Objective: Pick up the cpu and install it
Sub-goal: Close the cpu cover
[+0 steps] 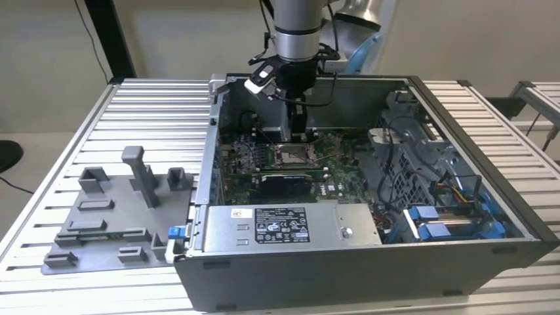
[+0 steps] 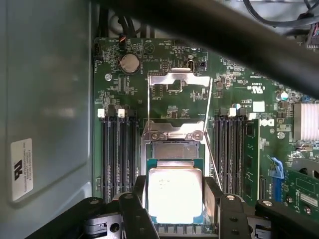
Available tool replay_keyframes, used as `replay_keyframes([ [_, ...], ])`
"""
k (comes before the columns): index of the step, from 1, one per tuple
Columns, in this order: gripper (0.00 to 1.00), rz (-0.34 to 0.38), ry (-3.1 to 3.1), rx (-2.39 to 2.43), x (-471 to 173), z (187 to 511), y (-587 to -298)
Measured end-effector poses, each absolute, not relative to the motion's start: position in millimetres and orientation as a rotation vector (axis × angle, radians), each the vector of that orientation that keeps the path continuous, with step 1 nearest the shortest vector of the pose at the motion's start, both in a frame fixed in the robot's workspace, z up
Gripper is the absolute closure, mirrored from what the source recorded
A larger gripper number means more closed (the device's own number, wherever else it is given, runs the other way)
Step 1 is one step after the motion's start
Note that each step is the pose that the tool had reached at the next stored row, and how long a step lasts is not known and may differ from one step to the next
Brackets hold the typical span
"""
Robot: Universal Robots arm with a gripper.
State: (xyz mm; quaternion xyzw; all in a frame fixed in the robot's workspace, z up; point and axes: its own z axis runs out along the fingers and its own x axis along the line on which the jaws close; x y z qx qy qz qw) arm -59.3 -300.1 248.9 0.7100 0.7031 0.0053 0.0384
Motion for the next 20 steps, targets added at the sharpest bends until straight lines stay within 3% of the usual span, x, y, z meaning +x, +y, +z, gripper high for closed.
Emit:
replay_keyframes([
  [20, 1.0, 0.017, 2.157, 2.178, -58, 228, -300],
])
